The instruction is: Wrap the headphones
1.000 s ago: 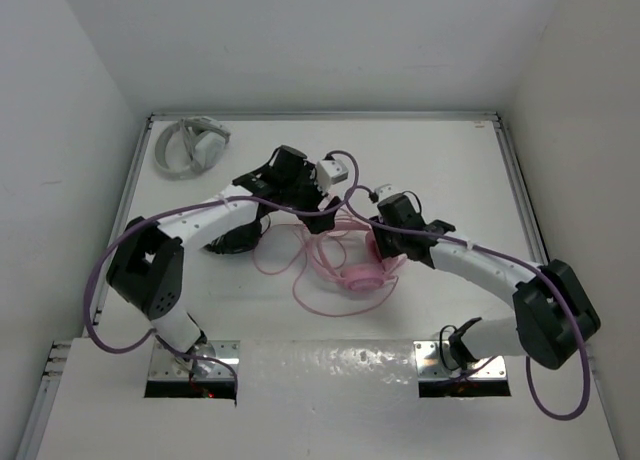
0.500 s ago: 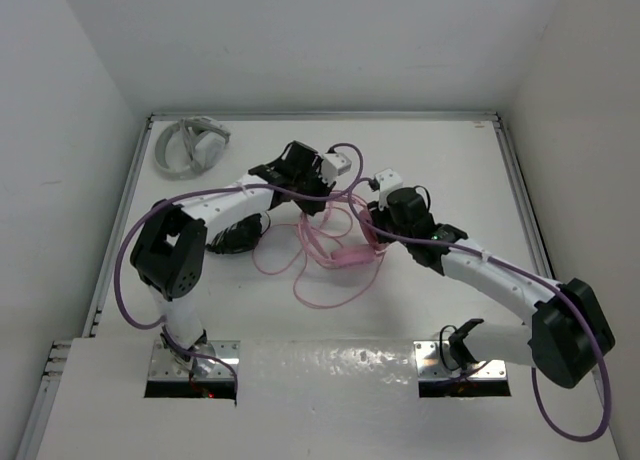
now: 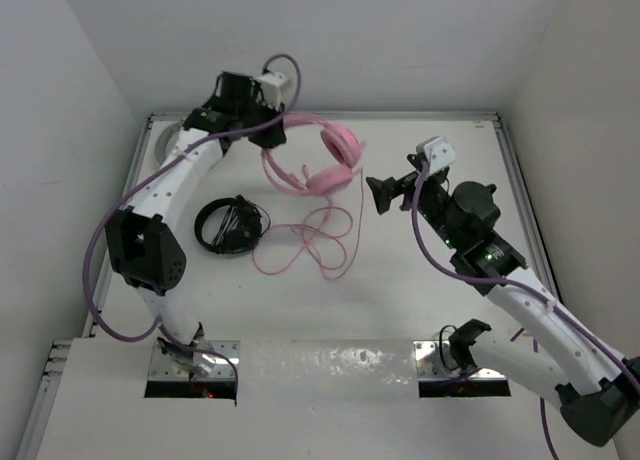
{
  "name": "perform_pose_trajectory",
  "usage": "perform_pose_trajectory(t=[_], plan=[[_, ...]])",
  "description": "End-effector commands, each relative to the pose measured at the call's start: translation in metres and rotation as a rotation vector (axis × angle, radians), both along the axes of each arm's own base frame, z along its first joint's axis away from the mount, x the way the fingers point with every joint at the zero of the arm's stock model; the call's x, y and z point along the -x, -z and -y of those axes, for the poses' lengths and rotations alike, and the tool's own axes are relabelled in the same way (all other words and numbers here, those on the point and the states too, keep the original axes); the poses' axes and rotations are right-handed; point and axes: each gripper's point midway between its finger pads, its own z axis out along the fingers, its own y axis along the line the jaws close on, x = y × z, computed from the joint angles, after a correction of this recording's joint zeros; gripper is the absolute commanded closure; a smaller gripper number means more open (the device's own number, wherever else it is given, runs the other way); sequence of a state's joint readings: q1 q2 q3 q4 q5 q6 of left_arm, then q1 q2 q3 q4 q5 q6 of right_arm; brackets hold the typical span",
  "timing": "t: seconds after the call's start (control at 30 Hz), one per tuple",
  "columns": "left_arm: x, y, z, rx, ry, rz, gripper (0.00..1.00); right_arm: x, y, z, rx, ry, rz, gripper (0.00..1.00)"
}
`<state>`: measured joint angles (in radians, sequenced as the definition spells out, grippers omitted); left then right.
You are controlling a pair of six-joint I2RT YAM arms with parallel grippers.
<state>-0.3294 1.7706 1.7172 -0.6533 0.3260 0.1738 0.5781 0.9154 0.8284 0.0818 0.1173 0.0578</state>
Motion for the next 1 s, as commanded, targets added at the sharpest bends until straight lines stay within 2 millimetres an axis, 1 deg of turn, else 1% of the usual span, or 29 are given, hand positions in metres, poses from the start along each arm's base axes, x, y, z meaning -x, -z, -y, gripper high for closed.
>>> perform_pose_trajectory(t=[0.0,0.03,0.07,0.1,0.13,0.17,0.2,0.23,0.3,0.33,0.37,0.43,0.5,0.53,0.6,0.63,0.67,0.7,0.73,0.77,0.8,0.83,0.87,0.9,0.93,0.97], plan=[[0.007,-0.098,0.007,0.183,-0.014,0.125,1.0,0.003,0.048,-0.011,0.038,-0.066,-0.052,0.01],[0.011,-0.106,0.01,0.204,0.002,0.113,1.0,-0.002,0.059,-0.015,0.031,-0.066,-0.07,0.01],[0.012,-0.128,0.012,0.236,0.001,0.142,1.0,-0.004,0.072,-0.018,0.038,-0.076,-0.089,0.01],[0.013,-0.138,0.013,0.247,0.005,0.161,1.0,-0.007,0.069,-0.026,0.016,-0.099,-0.065,0.01],[0.012,-0.148,0.011,0.248,-0.004,0.188,1.0,-0.009,0.082,-0.036,0.021,-0.142,-0.084,0.01],[0.011,-0.161,0.007,0.249,-0.02,0.225,1.0,-0.013,0.08,-0.043,-0.001,-0.16,-0.062,0.01],[0.01,-0.165,0.003,0.241,-0.041,0.241,1.0,-0.016,0.082,-0.046,-0.008,-0.169,-0.064,0.01],[0.008,-0.167,-0.002,0.224,-0.067,0.26,1.0,-0.021,0.094,-0.05,-0.008,-0.165,-0.093,0.01],[0.009,-0.172,-0.007,0.212,-0.079,0.281,1.0,-0.032,0.098,-0.047,-0.019,-0.117,-0.099,0.01],[0.011,-0.171,-0.007,0.211,-0.077,0.28,1.0,-0.037,0.104,-0.042,-0.018,-0.076,-0.109,0.01],[0.015,-0.176,-0.008,0.214,-0.071,0.29,1.0,-0.043,0.118,-0.028,-0.008,-0.002,-0.13,0.01],[0.021,-0.177,-0.006,0.221,-0.053,0.286,1.0,-0.05,0.121,-0.012,-0.043,0.064,-0.118,0.01],[0.025,-0.181,-0.004,0.229,-0.034,0.283,1.0,-0.047,0.129,-0.006,-0.069,0.068,-0.115,0.01],[0.027,-0.189,-0.004,0.235,-0.031,0.297,1.0,-0.048,0.132,-0.003,-0.075,0.071,-0.116,0.01],[0.029,-0.195,-0.002,0.244,-0.022,0.3,1.0,-0.051,0.138,-0.009,-0.12,0.028,-0.122,0.01],[0.03,-0.204,-0.001,0.254,-0.014,0.319,1.0,-0.054,0.129,-0.006,-0.15,0.037,-0.092,0.01],[0.031,-0.206,-0.001,0.258,-0.012,0.318,1.0,-0.057,0.139,-0.013,-0.157,0.009,-0.107,0.01],[0.031,-0.209,-0.001,0.262,-0.009,0.322,1.0,-0.064,0.142,-0.021,-0.183,-0.015,-0.103,0.01],[0.032,-0.21,-0.001,0.262,-0.009,0.324,1.0,-0.073,0.13,-0.026,-0.208,-0.026,-0.067,0.01],[0.032,-0.209,-0.001,0.26,-0.009,0.322,1.0,-0.078,0.13,-0.031,-0.218,-0.031,-0.069,0.01],[0.031,-0.207,-0.002,0.258,-0.012,0.316,1.0,-0.089,0.144,-0.029,-0.224,-0.009,-0.108,0.01],[0.032,-0.204,-0.001,0.255,-0.007,0.312,1.0,-0.101,0.133,-0.03,-0.254,-0.001,-0.089,0.03],[0.032,-0.202,-0.001,0.252,-0.008,0.307,1.0,-0.11,0.13,-0.026,-0.288,0.014,-0.082,0.1],[0.032,-0.196,-0.001,0.246,-0.005,0.294,1.0,-0.123,0.141,-0.014,-0.337,0.048,-0.119,0.27],[0.035,-0.196,-0.001,0.24,0.004,0.298,1.0,-0.132,0.135,-0.008,-0.375,0.059,-0.108,0.37],[0.036,-0.193,-0.002,0.231,0.007,0.295,1.0,-0.138,0.128,-0.002,-0.445,0.062,-0.104,0.52]])
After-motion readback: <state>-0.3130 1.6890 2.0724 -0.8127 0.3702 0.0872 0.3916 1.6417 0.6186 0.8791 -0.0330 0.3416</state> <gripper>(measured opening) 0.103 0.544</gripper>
